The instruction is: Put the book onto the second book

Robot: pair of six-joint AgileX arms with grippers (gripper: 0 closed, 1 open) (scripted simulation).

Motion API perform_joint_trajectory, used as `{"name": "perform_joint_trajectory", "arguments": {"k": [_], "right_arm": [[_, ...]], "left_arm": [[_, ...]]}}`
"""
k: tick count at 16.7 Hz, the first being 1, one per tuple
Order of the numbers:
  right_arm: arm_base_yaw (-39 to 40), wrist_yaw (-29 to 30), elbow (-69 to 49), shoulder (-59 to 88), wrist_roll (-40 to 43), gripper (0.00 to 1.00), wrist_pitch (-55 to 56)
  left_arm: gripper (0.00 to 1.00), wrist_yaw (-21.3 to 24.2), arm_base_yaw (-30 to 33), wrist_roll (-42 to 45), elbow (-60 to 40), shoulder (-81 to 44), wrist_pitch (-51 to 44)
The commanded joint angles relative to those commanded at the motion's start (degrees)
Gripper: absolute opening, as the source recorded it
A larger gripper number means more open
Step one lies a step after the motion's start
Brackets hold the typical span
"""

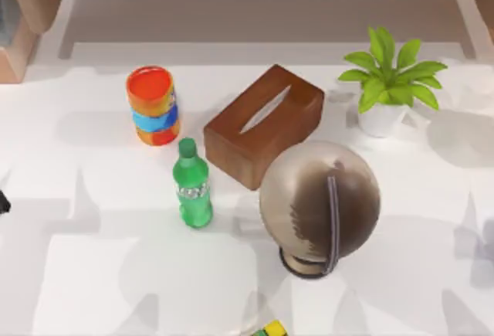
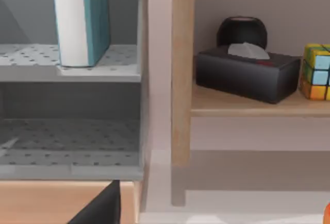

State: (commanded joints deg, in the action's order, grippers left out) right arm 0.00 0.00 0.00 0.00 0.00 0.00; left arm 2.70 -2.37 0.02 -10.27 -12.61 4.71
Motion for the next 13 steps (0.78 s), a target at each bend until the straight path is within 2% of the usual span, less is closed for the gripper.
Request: {"name": "perform_joint_trajectory", "arguments": {"k": [4, 13], "right_arm": [[0.0, 0.0, 0.0, 0.0, 0.0, 1.00, 0.0], [0.0, 0.0, 0.0, 0.0, 0.0, 1.00, 0.0]], "left_arm": [[1.00, 3.6, -3.2, 0.0, -13.7, -19.4, 6.3], [1.00, 12.7, -11.6, 0.1, -48.5, -72.8, 22.3]]}}
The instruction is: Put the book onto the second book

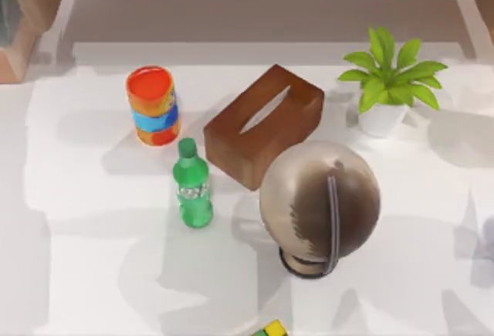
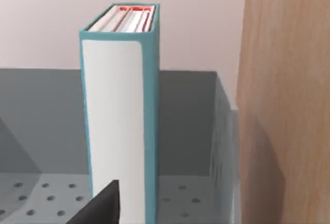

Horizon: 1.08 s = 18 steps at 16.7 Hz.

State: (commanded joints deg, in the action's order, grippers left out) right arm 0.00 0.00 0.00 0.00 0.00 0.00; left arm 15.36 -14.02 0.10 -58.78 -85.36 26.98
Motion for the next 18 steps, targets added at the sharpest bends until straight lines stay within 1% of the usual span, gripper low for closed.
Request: {"name": "perform_joint_trajectory", "arguments": {"k": [4, 7, 9, 15, 18], "right_arm": [[0.0, 0.0, 0.0, 0.0, 0.0, 1.00, 0.0], [0.0, 0.0, 0.0, 0.0, 0.0, 1.00, 0.0], [0.0, 0.0, 0.0, 0.0, 0.0, 1.00, 0.0], [0.0, 0.0, 0.0, 0.0, 0.0, 1.00, 0.0], [0.0, 0.0, 0.0, 0.0, 0.0, 1.00, 0.0]], "left_arm": [[1.00, 3.0, -2.6, 0.0, -11.5, -17.8, 5.3], [1.00, 4.4, -3.7, 0.0, -16.6, -25.3, 7.6], [1.00, 4.8, -3.9, 0.0, -18.0, -27.2, 8.2], [1.00, 4.6, -3.5, 0.0, -17.9, -27.1, 8.0], [1.00, 3.1, -2.2, 0.0, -21.0, -27.3, 5.4]]}}
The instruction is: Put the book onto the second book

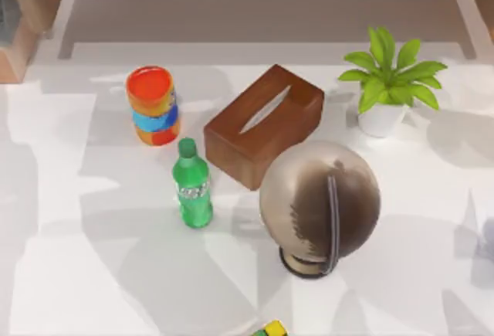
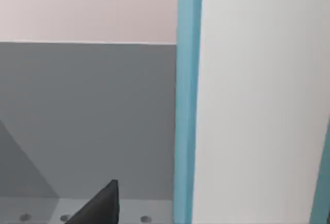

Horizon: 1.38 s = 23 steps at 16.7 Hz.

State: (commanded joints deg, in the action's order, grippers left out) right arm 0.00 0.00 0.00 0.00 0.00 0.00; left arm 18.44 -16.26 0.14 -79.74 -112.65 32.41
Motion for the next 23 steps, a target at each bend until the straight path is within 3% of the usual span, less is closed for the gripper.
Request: {"name": "perform_joint_trajectory", "arguments": {"k": [11, 23], "right_arm": [[0.0, 0.0, 0.0, 0.0, 0.0, 1.00, 0.0], [0.0, 0.0, 0.0, 0.0, 0.0, 1.00, 0.0]], "left_arm": [[1.00, 0.5, -0.4, -0.1, -5.6, -5.8, 0.1], [0.10, 0.5, -0.4, -0.1, -5.6, -5.8, 0.1]]}}
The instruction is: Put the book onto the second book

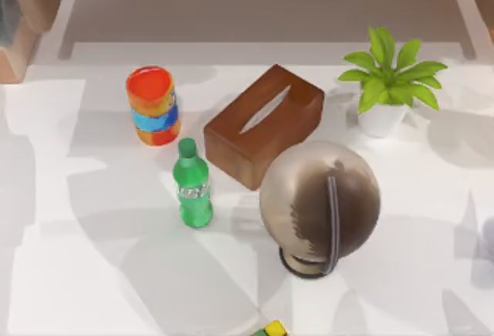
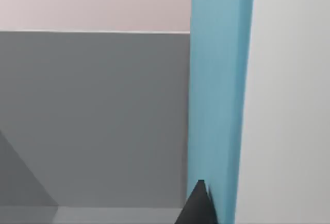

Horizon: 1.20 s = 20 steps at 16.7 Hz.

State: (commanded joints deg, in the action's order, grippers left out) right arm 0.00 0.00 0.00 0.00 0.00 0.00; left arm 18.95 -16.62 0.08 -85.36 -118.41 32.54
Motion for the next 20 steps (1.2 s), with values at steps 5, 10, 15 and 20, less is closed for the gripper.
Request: {"name": "perform_joint_trajectory", "arguments": {"k": [5, 10, 15, 20], "right_arm": [[0.0, 0.0, 0.0, 0.0, 0.0, 1.00, 0.0], [0.0, 0.0, 0.0, 0.0, 0.0, 1.00, 0.0], [0.0, 0.0, 0.0, 0.0, 0.0, 1.00, 0.0], [0.0, 0.0, 0.0, 0.0, 0.0, 1.00, 0.0]], "left_arm": [[0.00, 0.0, 0.0, 0.0, 0.0, 0.0, 0.0], [0.00, 0.0, 0.1, 0.1, 0.0, 0.1, 0.0], [0.00, 0.2, -0.7, 0.1, 1.4, 2.6, -1.0], [0.00, 0.3, -0.4, 0.2, 1.4, 2.5, -1.0]]}}
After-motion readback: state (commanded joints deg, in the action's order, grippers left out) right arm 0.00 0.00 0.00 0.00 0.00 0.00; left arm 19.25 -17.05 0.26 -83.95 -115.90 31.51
